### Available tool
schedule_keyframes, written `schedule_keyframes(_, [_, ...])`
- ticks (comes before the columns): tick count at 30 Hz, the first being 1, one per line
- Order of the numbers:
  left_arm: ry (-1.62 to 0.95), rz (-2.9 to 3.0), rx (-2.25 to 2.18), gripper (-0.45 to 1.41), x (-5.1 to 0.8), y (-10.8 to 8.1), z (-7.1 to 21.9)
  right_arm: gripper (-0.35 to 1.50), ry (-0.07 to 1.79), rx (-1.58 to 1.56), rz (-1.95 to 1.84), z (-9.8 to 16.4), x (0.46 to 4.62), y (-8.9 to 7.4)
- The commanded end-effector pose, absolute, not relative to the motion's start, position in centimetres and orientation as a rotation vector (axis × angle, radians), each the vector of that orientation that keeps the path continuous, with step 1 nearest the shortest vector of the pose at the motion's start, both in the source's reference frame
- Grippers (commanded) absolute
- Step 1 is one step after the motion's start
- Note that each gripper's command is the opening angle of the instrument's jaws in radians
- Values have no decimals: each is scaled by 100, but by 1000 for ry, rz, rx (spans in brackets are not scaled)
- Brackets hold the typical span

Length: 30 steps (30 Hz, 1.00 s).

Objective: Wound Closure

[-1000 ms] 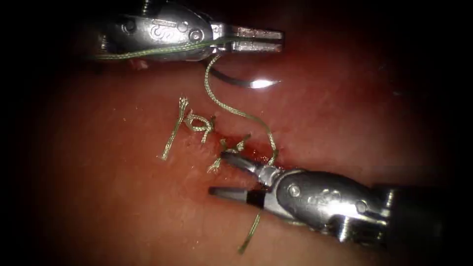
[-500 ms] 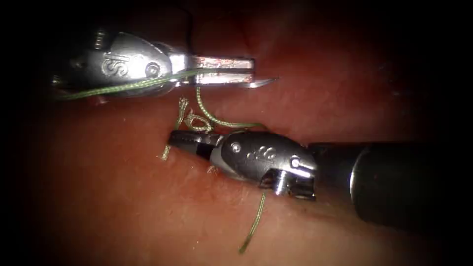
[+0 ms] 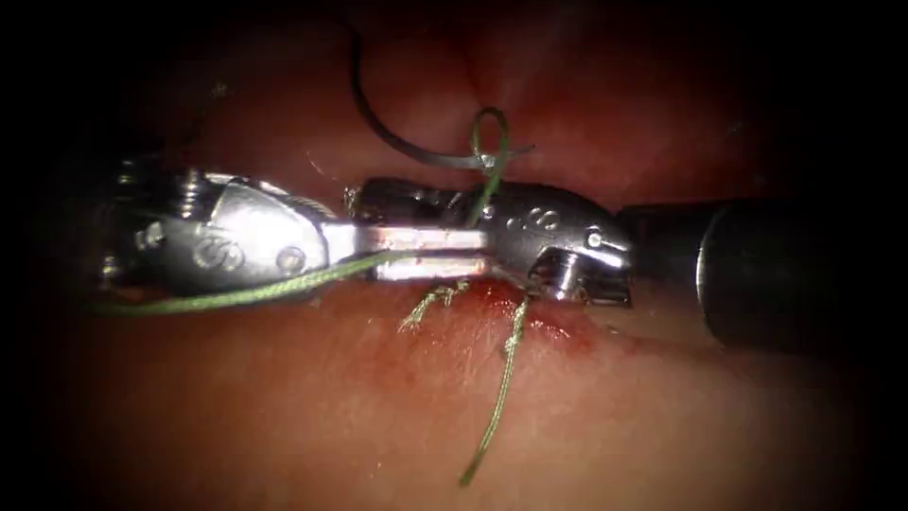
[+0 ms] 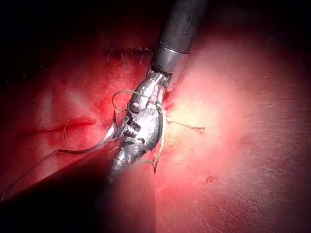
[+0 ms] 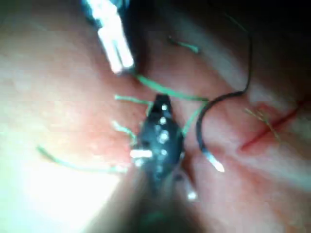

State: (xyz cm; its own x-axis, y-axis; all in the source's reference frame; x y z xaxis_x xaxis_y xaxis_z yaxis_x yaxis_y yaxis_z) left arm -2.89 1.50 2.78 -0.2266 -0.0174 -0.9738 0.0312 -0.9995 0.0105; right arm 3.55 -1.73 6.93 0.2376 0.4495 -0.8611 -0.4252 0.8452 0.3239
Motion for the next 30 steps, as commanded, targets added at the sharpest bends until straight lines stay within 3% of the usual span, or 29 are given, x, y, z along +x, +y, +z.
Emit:
schedule_keyframes(1, [23, -2437, 1937, -45, -295, 148, 287, -35, 1208, 25, 613, 691, 356, -167])
schedule_keyframes(15, [50, -2446, 1870, -45, -295, 122, 344, -35, 1320, 165, 605, 653, 335, -175])
schedule_keyframes(22, [67, -2434, 1850, -45, -299, 117, 367, -5, 1394, 313, 532, 652, 325, -169])
schedule_keyframes(30, [85, -2425, 1839, -45, -302, 122, 380, -5, 1390, 517, 347, 662, 306, -175])
